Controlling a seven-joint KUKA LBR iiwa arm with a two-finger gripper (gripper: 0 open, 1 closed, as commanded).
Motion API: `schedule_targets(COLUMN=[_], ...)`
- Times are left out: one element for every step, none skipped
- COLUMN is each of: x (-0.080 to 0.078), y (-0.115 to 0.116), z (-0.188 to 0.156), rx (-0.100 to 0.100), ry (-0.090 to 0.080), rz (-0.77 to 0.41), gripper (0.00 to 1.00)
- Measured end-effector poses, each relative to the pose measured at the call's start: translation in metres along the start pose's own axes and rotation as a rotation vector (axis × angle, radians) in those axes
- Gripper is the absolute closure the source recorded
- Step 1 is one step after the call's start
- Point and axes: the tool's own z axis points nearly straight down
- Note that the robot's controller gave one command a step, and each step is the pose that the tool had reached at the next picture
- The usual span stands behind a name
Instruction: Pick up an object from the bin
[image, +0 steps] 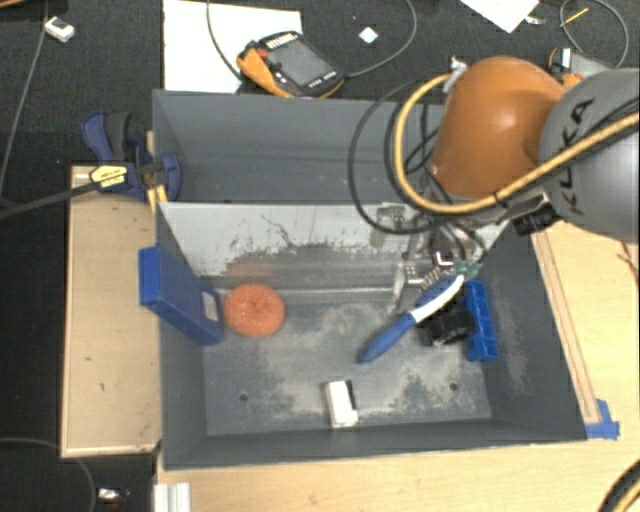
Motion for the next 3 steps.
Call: schedule_targets(x=[0.013, 0.024, 0.007], y=[-0.094, -0.06, -0.046], z=[0.077, 0.075, 0.119], rx=[0.0, -0.001, 0.0], ry=[0.007, -0.004, 0.003], rz=[-0.505, -0.597, -0.502], gripper=[0.0, 0.0, 0.0])
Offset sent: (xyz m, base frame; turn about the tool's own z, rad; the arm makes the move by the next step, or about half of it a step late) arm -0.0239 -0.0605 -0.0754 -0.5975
